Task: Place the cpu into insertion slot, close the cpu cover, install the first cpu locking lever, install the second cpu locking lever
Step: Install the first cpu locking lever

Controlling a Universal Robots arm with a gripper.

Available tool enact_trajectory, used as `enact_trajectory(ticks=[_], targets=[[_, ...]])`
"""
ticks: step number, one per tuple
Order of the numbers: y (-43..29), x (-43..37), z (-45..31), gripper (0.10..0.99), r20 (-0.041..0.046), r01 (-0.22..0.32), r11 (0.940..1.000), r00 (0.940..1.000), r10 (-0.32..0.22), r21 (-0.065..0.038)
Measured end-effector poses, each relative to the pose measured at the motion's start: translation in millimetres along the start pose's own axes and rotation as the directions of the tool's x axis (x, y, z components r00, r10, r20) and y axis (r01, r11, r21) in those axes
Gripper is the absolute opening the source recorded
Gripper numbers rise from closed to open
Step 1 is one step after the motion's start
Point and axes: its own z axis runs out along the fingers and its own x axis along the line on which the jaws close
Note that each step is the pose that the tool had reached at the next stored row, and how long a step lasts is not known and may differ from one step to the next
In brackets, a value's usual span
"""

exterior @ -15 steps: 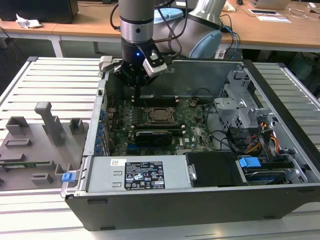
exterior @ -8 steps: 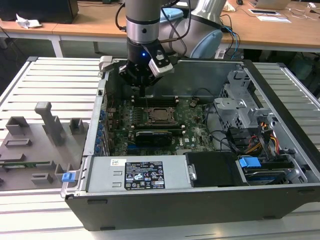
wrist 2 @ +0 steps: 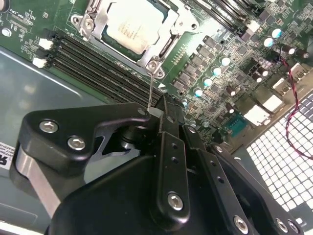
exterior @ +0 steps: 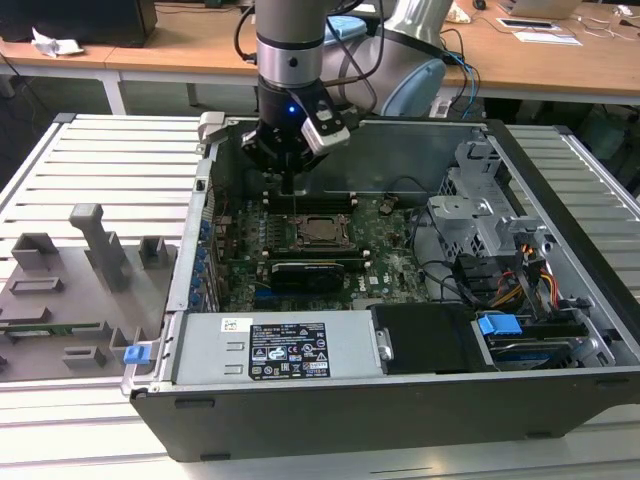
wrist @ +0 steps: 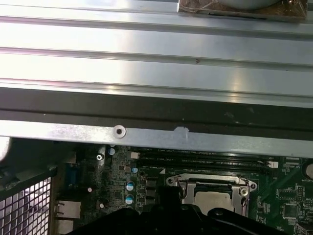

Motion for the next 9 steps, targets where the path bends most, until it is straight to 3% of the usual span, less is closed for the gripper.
enact_trajectory(ticks=[4,9], targets=[[-0.2,-4.5,0.2,0.106,0.0,0.0,1.0,1.0,0.0,0.0],[-1.0,-18.4,1.4,0.106,0.0,0.0,1.0,1.0,0.0,0.0]])
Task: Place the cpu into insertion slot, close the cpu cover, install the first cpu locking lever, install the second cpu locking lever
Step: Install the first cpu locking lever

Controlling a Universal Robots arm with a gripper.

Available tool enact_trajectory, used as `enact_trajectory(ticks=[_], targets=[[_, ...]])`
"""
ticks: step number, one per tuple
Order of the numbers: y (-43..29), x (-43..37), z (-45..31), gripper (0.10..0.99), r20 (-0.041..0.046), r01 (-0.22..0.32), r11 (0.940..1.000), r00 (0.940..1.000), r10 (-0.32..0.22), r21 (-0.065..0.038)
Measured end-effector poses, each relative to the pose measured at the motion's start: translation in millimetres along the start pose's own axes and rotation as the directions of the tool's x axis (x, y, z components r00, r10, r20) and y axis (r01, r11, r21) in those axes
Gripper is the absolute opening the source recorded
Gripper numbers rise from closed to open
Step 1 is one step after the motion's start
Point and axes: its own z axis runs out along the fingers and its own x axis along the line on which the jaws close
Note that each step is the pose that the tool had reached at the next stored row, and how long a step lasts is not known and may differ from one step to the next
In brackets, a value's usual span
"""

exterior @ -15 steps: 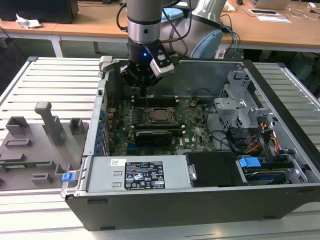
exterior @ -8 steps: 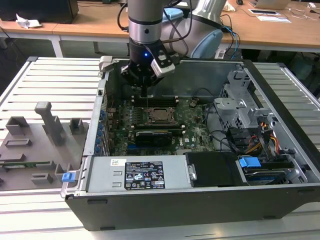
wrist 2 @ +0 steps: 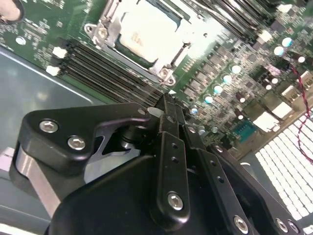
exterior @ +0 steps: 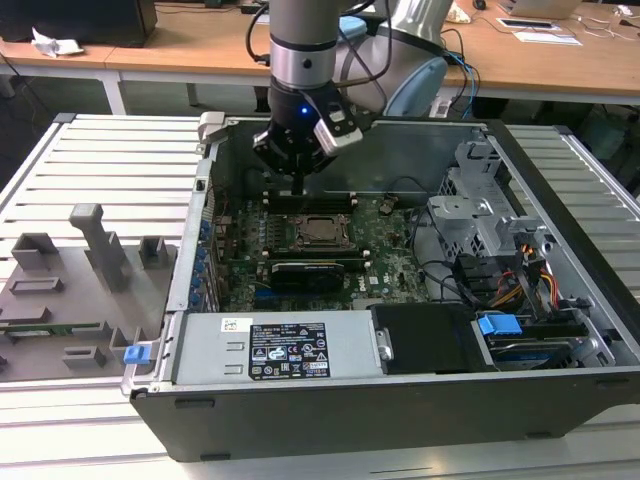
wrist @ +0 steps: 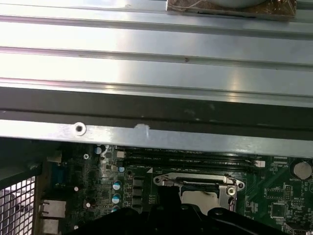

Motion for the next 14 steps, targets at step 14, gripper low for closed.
enact_trajectory(ticks=[14], targets=[[-1.1,-11.5,8.6,0.106,0.0017,-0.001,0.9997,1.0,0.001,-0.023]])
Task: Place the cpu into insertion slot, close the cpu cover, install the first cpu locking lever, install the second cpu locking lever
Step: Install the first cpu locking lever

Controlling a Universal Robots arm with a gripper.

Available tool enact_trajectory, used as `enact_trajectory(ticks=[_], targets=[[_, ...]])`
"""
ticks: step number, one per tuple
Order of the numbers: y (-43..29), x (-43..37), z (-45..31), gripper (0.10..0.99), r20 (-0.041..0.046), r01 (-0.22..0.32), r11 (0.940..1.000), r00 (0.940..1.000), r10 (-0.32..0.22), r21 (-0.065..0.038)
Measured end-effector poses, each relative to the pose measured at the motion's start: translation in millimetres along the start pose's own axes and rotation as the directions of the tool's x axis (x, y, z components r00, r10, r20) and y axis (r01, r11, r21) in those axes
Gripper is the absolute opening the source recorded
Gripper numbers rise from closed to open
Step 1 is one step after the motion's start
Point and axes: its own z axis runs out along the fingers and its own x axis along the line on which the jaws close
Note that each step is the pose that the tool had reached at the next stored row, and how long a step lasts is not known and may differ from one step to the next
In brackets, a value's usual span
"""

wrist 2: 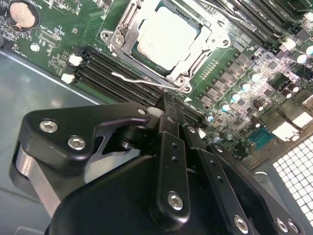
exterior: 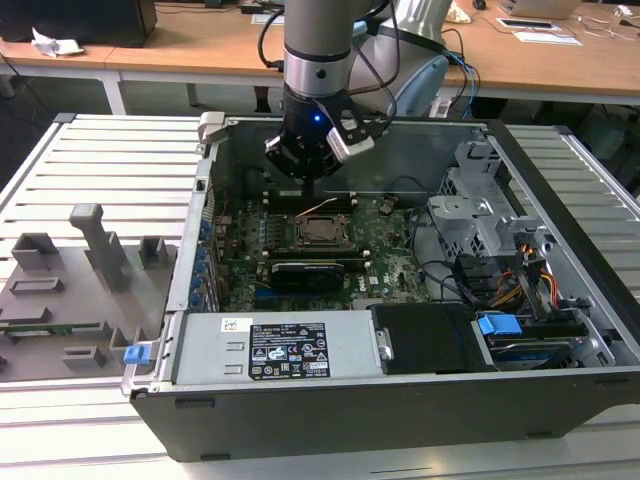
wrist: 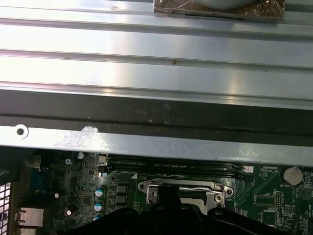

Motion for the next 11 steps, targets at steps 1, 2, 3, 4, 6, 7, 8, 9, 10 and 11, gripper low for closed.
enact_trajectory(ticks=[1,2,3,4,6,7,8,9,10,11], targets=[[0.0,0.0,0.1,0.106,0.0001,0.0,1.0,1.0,0.0,0.0],[0.0,0.0,0.4,0.106,0.0002,0.0,1.0,1.0,0.0,0.0],[0.0,0.0,0.6,0.106,0.0003,0.0,1.0,1.0,0.0,0.0],[0.0,0.0,0.6,0.106,0.0002,0.0,1.0,1.0,0.0,0.0],[0.0,0.0,0.7,0.106,0.0002,0.0,1.0,1.0,0.0,0.0],[0.0,0.0,0.8,0.106,0.0003,0.0,1.0,1.0,0.0,0.0],[0.0,0.0,0.9,0.106,0.0003,0.0,1.0,1.0,0.0,0.0],[0.0,0.0,1.1,0.106,0.0004,0.0,1.0,1.0,0.0,0.0],[0.0,0.0,1.1,0.106,0.0004,0.0,1.0,1.0,0.0,0.0],[0.0,0.0,1.1,0.106,0.0003,0.0,1.0,1.0,0.0,0.0]])
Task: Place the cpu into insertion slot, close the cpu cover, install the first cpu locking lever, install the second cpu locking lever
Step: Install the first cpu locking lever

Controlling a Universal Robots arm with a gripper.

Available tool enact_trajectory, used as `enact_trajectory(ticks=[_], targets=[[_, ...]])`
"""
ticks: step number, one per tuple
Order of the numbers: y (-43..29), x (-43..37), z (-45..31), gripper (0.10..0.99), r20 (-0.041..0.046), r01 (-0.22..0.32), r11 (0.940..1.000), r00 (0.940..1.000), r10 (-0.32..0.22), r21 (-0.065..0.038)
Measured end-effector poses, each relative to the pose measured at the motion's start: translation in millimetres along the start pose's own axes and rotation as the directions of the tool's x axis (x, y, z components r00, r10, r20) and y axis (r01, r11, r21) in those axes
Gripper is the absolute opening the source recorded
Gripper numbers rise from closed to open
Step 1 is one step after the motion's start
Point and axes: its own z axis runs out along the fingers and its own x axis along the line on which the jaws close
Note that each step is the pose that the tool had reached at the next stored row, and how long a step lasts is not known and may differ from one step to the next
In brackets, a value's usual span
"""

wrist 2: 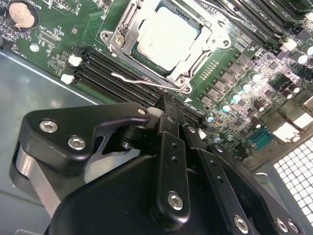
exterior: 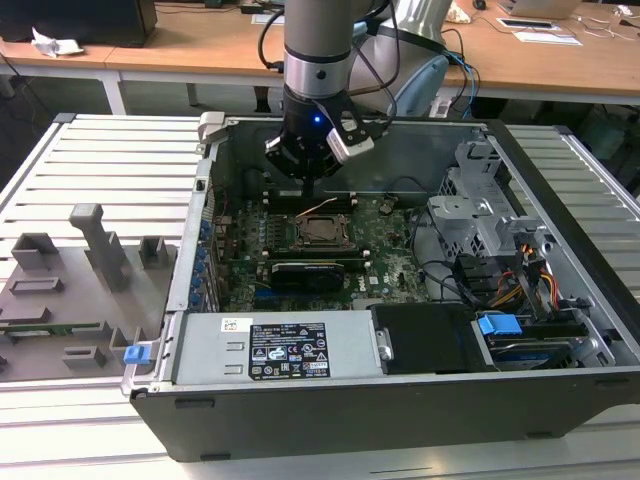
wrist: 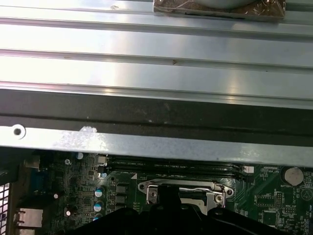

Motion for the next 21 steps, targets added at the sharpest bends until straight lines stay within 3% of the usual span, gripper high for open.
enact_trajectory(ticks=[13,21], targets=[[-0.2,-4.5,0.9,0.106,0.0002,0.0,1.0,1.0,0.0,0.0],[0.1,-9.1,10.9,0.106,-0.001,0.019,0.9998,0.9998,-0.019,0.0]])
